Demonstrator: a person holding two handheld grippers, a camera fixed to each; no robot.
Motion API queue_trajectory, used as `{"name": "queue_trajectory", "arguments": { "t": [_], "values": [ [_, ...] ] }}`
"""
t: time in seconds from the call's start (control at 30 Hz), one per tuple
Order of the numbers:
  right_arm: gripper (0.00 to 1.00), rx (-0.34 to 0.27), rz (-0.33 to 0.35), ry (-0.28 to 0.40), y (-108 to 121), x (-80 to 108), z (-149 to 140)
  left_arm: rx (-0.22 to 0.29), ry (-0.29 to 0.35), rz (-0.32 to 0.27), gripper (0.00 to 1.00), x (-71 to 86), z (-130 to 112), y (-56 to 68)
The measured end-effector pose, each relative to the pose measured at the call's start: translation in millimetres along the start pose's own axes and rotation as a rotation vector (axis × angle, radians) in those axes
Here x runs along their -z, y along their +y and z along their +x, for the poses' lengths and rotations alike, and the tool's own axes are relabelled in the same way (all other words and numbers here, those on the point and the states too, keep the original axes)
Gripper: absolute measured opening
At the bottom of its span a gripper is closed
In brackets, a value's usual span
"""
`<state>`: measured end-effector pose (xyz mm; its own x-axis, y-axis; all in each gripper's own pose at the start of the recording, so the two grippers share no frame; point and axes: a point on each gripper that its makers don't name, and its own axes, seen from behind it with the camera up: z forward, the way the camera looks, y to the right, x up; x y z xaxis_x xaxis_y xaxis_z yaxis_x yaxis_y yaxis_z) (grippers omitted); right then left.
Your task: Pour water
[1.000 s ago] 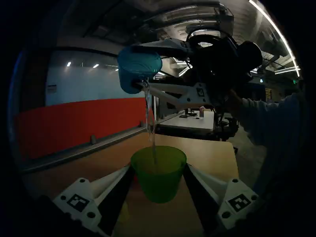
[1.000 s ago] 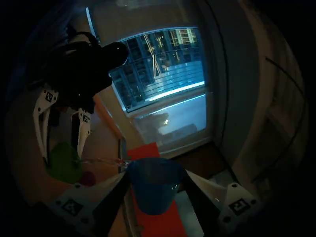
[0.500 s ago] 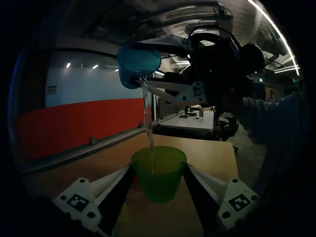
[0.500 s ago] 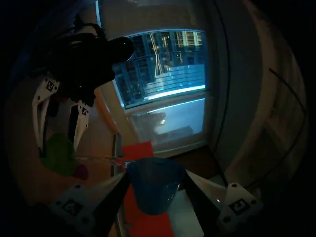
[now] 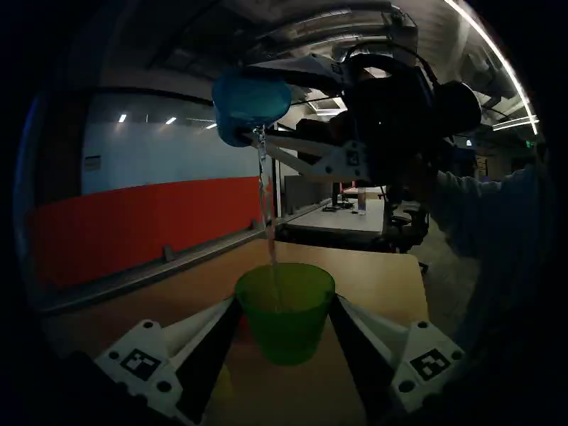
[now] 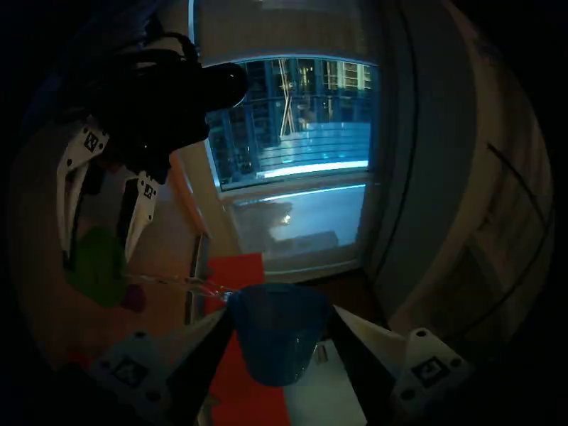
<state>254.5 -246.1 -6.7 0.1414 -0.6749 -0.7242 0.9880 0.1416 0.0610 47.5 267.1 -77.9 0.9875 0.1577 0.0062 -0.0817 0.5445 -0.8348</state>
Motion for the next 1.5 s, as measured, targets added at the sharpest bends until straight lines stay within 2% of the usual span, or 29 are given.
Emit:
{"name": "queue_trajectory", "arguments": {
  "t": [1.0, 1.3, 1.5],
  "values": [
    [0.92, 0.222, -0.034, -0.008, 15.0, -4.3, 7.2, 0.0, -0.007, 0.001, 0.85, -3.4, -1.4, -4.1],
    [0.92, 0.297, -0.024, -0.02, 13.1, -3.7, 7.9, 0.004, -0.006, 0.003, 0.85, -6.2, -2.6, -6.2],
    [0.92, 0.323, -0.021, -0.016, 10.3, -3.6, 11.6, 0.006, -0.007, 0.004, 0.85, -7.3, -4.5, -7.6]
  ]
}}
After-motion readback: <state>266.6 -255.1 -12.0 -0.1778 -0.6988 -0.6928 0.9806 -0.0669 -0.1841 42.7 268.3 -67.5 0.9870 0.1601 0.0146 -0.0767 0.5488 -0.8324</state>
